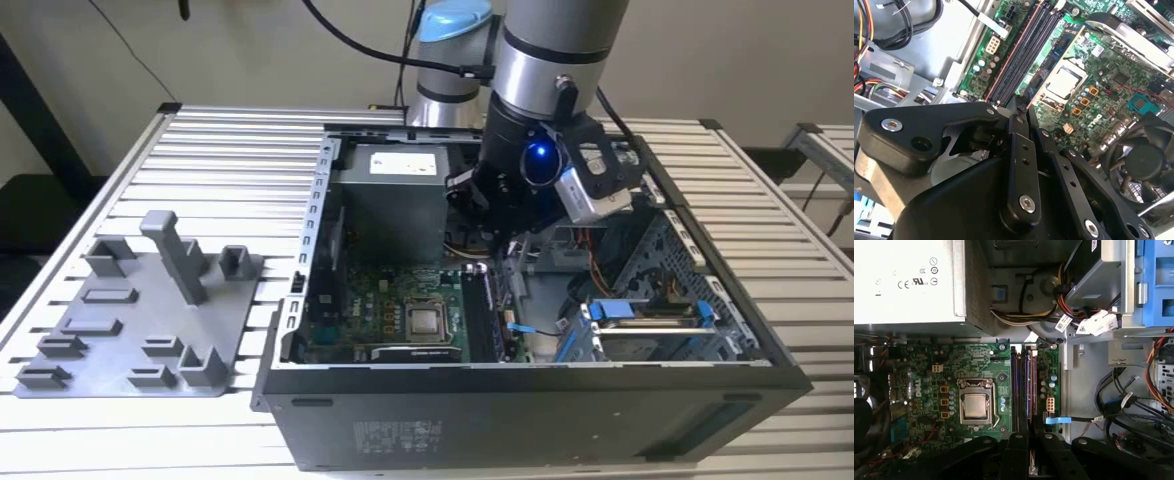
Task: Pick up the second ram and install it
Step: 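Insert the second ram into the second slot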
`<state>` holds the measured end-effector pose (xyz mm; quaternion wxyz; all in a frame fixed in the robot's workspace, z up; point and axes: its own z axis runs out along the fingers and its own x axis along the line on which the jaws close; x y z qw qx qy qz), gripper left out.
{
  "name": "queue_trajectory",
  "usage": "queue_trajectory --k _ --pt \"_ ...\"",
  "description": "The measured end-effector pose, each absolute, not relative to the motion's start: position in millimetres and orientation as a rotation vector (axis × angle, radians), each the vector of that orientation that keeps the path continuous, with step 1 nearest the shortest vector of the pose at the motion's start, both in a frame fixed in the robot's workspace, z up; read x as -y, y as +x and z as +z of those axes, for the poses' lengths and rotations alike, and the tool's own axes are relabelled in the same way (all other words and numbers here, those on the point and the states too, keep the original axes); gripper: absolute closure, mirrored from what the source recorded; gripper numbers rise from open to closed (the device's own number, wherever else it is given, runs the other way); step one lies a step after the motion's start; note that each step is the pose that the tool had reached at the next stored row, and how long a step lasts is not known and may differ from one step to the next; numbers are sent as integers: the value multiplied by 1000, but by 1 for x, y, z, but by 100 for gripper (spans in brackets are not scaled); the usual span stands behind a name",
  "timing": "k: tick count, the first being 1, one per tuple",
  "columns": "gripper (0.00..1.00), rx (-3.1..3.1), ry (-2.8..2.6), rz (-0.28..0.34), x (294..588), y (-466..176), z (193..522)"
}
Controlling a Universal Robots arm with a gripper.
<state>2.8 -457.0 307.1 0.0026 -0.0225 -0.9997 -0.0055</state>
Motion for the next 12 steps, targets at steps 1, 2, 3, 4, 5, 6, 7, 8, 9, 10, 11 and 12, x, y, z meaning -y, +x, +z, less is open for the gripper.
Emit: queue_trajectory --k 1,2,3,4,5,6,7,8,9,10,11,12 --pt "86 3136 -70 -17 457 3 306" --pt "86 3136 -70 -17 457 3 304" --pt "86 3136 -70 -16 457 3 303" --pt "86 3136 -70 -15 457 3 301" --pt "86 3136 -70 -14 457 3 300" --pt "86 3136 -70 -11 457 3 299" --pt "86 3136 -70 -10 457 3 298" --pt "86 3136 -70 -8 457 3 298" --pt "86 3136 -70 -3 457 3 297" --pt "86 3136 -71 6 457 3 297" --pt "86 3136 -71 9 457 3 297" --pt "86 3136 -71 9 457 3 297"
